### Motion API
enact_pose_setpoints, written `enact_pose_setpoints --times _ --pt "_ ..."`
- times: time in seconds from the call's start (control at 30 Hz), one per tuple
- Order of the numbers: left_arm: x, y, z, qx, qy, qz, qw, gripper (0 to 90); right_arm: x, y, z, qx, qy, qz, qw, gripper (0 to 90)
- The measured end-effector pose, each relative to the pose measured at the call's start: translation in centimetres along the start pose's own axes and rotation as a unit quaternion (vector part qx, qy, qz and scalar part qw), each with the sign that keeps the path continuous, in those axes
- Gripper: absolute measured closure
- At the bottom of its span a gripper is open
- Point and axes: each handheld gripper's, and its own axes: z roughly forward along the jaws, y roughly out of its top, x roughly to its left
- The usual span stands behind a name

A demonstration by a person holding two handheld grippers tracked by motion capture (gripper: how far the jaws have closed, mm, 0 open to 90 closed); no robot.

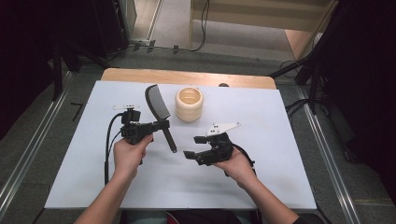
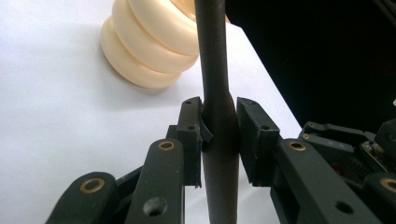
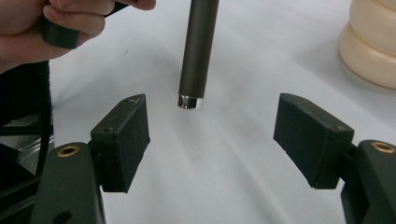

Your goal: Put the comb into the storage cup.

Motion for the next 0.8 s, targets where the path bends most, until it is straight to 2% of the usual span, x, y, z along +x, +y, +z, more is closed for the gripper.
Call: enact_pose_setpoints --times 0.47,0.6,0.63,0.8 --pt "0.3 0.7 -0.3 0.032 -0.013 0.022 0.9992 72.7 -0.7 -1.3 -1.3 0.006 0.000 0.006 1.0000 24.3" --pt "0.2 0.9 -0.3 0.042 -0.017 0.036 0.9983 72.7 -1.0 -1.7 -1.8 0.008 -0.002 0.009 0.9999 24.3" --pt "0.1 1.0 -0.4 0.045 -0.015 0.044 0.9979 72.7 -1.0 -1.8 -1.9 0.011 -0.004 0.012 0.9999 24.3" --pt "0.1 1.2 -0.5 0.050 -0.019 0.051 0.9973 72.7 -1.1 -2.2 -2.4 0.016 -0.004 0.010 0.9998 24.2"
